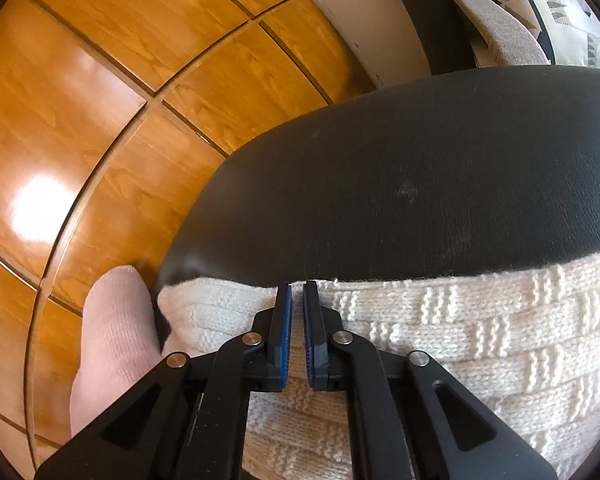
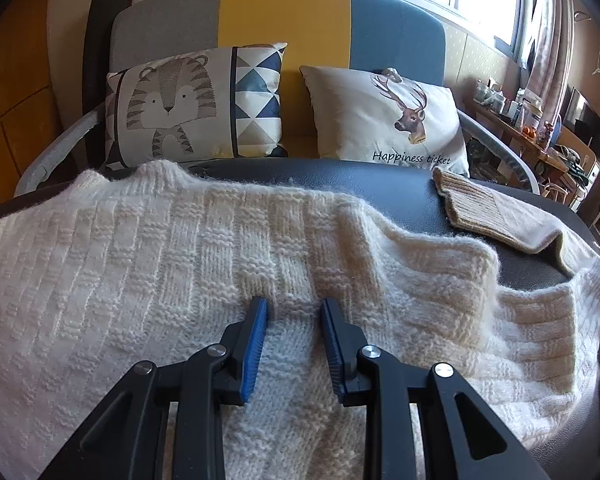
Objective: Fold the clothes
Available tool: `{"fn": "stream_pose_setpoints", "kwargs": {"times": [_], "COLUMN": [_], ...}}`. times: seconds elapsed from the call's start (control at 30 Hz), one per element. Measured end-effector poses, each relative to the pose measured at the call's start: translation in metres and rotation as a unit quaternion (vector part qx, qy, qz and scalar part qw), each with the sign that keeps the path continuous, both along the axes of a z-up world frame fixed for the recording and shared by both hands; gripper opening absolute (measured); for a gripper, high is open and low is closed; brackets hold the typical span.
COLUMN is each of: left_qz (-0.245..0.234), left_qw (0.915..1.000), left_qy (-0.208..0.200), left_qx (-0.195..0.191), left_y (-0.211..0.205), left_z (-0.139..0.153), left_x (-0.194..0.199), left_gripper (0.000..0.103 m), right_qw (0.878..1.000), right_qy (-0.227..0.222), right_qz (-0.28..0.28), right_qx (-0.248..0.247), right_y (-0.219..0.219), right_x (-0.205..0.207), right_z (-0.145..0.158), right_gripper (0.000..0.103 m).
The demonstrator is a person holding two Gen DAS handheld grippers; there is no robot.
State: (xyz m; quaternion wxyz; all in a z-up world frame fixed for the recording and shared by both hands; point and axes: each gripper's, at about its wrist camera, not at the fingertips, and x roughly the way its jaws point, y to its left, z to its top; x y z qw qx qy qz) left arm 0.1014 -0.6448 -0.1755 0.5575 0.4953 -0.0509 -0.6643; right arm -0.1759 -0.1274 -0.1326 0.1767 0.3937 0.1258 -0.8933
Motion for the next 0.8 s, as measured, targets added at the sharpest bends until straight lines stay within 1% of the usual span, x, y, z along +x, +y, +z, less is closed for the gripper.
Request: {"fn": "stream_pose_setpoints", "kwargs": {"times": [0.07,0.1,0.17,0.27,0.33,0.37,0.43,0.5,0.57,0.63,0.7,0.8], "left_qz": [0.001,-0.003,-0.012,-0.020,-0.050,-0.075,-0.126,-0.180,-0.226,-0.262,-0.282,-0.287], "left_qw": [1.0000,0.9998,0.9986,0.9940,0.9878,0.9838,0.9727,0.9617,0.9478,0.9366,0.9312,0.9350], "left_qy": [-0.004,0.012,0.044,0.107,0.148,0.161,0.186,0.184,0.186,0.181,0.169,0.142], "left_qx": [0.005,0.013,0.028,0.000,0.003,0.022,0.058,0.094,0.127,0.146,0.158,0.152], "left_y": [0.001,0.005,0.013,0.044,0.075,0.093,0.131,0.173,0.214,0.250,0.279,0.302], "left_z": [0.003,0.010,0.024,0.051,0.066,0.069,0.074,0.071,0.065,0.059,0.049,0.029], "left_x": [-0.001,0.001,0.005,0.014,0.016,0.014,0.008,-0.003,-0.010,-0.014,-0.017,-0.015], "left_gripper": [0.005,0.009,0.009,0.009,0.009,0.010,0.010,0.010,0.010,0.010,0.010,0.011], "right_qw": [1.000,1.000,1.000,1.000,1.000,1.000,1.000,0.999,0.998,0.996,0.993,0.989], "right_qy": [0.002,0.002,-0.002,-0.003,-0.001,-0.001,-0.010,-0.026,-0.054,-0.058,-0.063,-0.076], "right_qz": [0.000,0.000,0.000,-0.001,-0.001,0.000,0.002,0.008,0.024,0.033,0.039,0.012], "right_qx": [0.003,0.002,-0.007,-0.012,-0.009,-0.009,-0.014,-0.021,-0.027,-0.060,-0.091,-0.128], "right_y": [-0.001,0.000,0.002,0.004,0.002,0.002,0.002,0.004,0.007,0.019,0.033,0.070], "right_x": [-0.001,-0.001,-0.002,-0.002,-0.001,-0.001,-0.004,-0.007,-0.009,0.001,0.013,0.038], "right_z": [0.000,0.000,0.001,0.001,0.001,0.001,0.002,0.005,0.015,0.035,0.054,0.077], "right_gripper": [0.027,0.027,0.027,0.027,0.027,0.028,0.029,0.029,0.029,0.029,0.029,0.029]}}
